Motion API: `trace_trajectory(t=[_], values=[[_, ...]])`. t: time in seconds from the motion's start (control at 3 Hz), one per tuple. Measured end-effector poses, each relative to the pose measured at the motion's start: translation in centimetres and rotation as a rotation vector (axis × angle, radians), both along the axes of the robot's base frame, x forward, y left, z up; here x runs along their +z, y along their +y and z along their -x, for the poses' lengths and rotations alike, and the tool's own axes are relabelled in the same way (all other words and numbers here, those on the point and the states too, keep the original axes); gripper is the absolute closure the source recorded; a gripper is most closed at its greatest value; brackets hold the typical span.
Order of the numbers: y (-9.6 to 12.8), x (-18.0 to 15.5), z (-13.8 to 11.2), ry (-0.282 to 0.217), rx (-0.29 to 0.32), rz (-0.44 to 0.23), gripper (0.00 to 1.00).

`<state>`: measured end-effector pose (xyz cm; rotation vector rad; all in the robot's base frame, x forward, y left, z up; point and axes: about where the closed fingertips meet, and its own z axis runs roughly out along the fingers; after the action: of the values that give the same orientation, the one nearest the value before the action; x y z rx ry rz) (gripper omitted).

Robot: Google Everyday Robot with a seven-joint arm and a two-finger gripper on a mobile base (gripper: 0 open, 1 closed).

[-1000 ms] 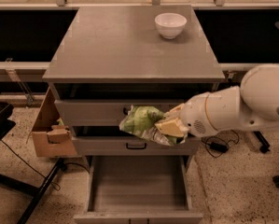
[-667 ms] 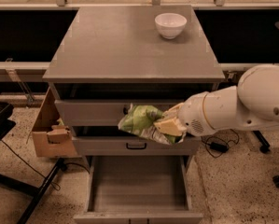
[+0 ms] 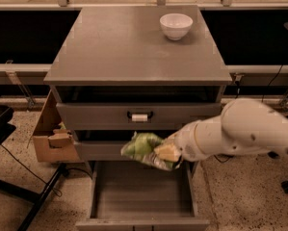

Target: Place green jalapeno chip bag into bottom drawer

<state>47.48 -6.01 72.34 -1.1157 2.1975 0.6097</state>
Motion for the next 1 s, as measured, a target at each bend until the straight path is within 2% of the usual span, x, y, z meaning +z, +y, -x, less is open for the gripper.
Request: trace_trajectory(t=[0.33, 0.67, 1.0], values=[[-1.6, -10.7, 1.1, 0.164, -0.068, -0.009, 1.0], [-2.8, -19.3, 1.3, 0.285, -0.133, -0.015, 1.0], [-3.1, -26.4, 1.5, 0.387, -0.194, -0.027, 1.0]])
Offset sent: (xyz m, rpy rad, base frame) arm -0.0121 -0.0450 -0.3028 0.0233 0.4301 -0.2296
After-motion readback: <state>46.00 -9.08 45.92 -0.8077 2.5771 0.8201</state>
